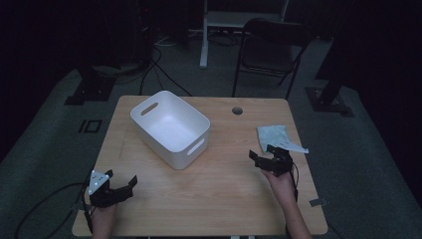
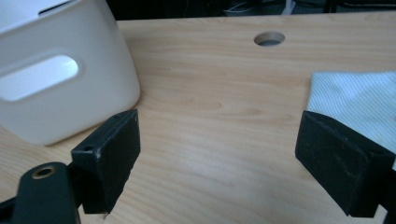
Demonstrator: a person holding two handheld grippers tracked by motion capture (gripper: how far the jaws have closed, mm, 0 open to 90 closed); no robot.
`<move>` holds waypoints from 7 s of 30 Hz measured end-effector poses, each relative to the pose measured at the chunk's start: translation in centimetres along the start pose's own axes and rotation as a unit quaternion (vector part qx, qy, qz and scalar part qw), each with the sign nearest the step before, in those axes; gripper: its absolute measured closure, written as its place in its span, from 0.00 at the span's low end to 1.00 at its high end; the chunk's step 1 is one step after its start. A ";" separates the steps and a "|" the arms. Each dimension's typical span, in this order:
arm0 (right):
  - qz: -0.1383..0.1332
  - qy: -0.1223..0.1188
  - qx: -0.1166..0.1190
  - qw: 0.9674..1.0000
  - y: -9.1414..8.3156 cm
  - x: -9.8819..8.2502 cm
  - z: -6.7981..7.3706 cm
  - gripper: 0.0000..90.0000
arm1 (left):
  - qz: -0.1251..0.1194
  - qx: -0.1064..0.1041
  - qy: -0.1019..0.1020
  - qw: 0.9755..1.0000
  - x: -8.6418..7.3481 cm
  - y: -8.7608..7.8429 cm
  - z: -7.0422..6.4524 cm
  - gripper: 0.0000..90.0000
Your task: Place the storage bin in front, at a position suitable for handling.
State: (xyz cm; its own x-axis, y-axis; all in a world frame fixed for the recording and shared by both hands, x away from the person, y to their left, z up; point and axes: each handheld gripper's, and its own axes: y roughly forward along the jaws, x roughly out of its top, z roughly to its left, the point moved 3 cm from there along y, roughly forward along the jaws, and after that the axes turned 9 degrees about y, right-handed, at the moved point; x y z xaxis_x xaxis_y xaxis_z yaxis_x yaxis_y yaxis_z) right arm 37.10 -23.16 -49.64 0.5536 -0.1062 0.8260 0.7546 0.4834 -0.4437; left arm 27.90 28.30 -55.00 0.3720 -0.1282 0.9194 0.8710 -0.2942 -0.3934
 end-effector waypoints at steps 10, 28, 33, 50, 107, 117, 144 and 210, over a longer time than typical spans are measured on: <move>0.002 -0.011 0.016 1.000 1.6 2.0 1.8 0.15 | 0.001 -0.003 -0.001 1.000 0.0 0.0 0.0 0.01; 0.009 -0.020 0.049 0.999 4.7 4.7 4.7 0.16 | 0.001 -0.003 0.009 1.000 0.1 -0.1 -0.3 0.01; 0.009 -0.022 0.058 0.998 5.4 5.2 5.5 0.17 | 0.001 -0.004 0.009 1.000 0.1 -0.1 -0.3 0.01; 0.024 -0.011 0.088 0.996 8.8 6.5 8.0 0.17 | 0.001 -0.008 0.005 1.000 0.1 0.0 -0.2 0.01; 0.111 -0.091 0.049 0.988 16.8 7.8 12.6 0.93 | -0.019 -0.030 -0.001 0.999 0.4 -0.1 -0.8 0.01; 0.116 -0.104 0.049 0.987 16.8 8.0 12.6 0.94 | -0.029 -0.014 0.003 0.999 0.4 -0.3 -0.3 0.01; 0.124 -0.119 0.073 0.983 14.3 7.0 11.7 0.95 | -0.010 -0.037 -0.008 0.999 0.8 -0.6 -1.3 0.05; 0.142 -0.142 0.105 0.974 4.8 3.4 8.2 0.95 | 0.005 -0.055 0.030 0.998 0.8 -0.5 -3.2 0.03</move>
State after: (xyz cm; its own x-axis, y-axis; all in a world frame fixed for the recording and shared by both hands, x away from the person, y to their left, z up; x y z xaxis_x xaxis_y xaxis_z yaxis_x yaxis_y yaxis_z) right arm 39.74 -14.12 -46.10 0.5872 0.2880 0.7565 0.4799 0.6287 -0.6119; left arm 26.74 25.34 -54.03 0.3579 -0.1863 0.9150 0.8260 -0.3939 -0.4033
